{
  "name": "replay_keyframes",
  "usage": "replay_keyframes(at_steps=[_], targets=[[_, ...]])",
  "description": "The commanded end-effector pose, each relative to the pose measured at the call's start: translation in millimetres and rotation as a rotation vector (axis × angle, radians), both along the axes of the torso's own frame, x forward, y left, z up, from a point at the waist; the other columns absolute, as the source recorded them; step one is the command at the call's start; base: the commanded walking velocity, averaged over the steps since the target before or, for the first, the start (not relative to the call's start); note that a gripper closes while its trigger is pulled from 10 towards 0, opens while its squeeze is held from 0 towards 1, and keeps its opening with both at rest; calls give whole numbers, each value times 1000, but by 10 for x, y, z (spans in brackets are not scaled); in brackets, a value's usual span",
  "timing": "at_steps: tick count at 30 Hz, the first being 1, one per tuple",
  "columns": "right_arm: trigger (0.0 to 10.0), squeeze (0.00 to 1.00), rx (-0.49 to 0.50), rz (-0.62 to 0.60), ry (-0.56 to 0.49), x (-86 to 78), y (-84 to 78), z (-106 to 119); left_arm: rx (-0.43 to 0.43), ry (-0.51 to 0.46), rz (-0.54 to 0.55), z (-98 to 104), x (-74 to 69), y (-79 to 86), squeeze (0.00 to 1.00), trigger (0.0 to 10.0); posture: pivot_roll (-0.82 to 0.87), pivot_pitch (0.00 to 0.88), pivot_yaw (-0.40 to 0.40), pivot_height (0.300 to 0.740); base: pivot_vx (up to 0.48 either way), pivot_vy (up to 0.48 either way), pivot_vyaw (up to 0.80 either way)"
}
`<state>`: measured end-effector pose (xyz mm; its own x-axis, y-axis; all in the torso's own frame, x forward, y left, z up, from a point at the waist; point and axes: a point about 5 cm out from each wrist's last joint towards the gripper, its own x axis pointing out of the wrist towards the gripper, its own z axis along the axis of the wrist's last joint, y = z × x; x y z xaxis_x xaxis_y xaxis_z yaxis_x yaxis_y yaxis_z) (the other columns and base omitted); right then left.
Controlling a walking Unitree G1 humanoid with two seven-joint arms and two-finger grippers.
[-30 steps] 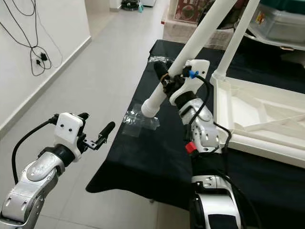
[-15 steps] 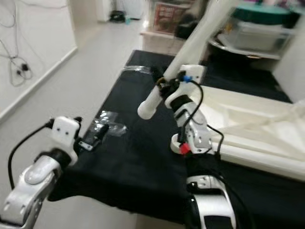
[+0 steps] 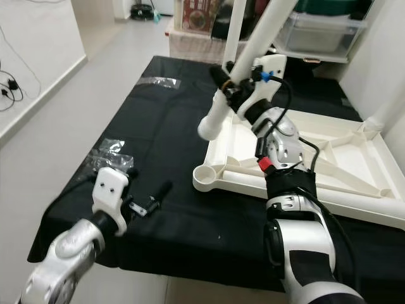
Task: Building children table
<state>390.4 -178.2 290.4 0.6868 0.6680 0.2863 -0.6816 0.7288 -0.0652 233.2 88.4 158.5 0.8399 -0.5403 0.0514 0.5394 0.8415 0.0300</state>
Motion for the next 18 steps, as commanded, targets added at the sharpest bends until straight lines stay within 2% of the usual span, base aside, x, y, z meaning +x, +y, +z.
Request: replay_keyframes(at_steps=[1, 3, 4, 8, 9, 12, 13, 18], targets=[[10000, 0, -56, 83, 5, -13, 5, 20, 2, 30, -80, -36, -93, -89, 0, 10000, 98, 128, -70, 740, 0, 0, 0], [10000, 0, -92, 131, 6, -23, -20, 25, -4, 38, -105, -40, -146, -126, 0, 10000, 104, 136, -74, 740, 0, 0, 0], [10000, 0, -121, 180, 26, -26, -75, 34, -29, 55, -127, -36, -227, -172, 0, 10000, 107, 138, -76, 740, 0, 0, 0], [10000, 0, -175, 208, 35, -27, -142, 42, -45, 72, -150, -25, -340, -224, 0, 10000, 121, 163, -75, 740, 0, 0, 0], [10000, 0, -192, 231, 37, -39, -196, 67, -54, 83, -159, -15, -421, -248, 0, 10000, 127, 171, -72, 740, 0, 0, 0], [10000, 0, -200, 262, 34, -59, -229, 88, -57, 91, -164, -8, -465, -255, 0, 10000, 130, 175, -72, 740, 0, 0, 0], [10000, 0, -191, 308, 45, -84, -258, 87, -58, 102, -165, -11, -502, -246, 0, 10000, 135, 188, -62, 740, 0, 0, 0], [10000, 0, -213, 362, 43, -109, -254, 71, -60, 109, -162, 13, -530, -225, 0, 10000, 136, 194, -49, 740, 0, 0, 0]])
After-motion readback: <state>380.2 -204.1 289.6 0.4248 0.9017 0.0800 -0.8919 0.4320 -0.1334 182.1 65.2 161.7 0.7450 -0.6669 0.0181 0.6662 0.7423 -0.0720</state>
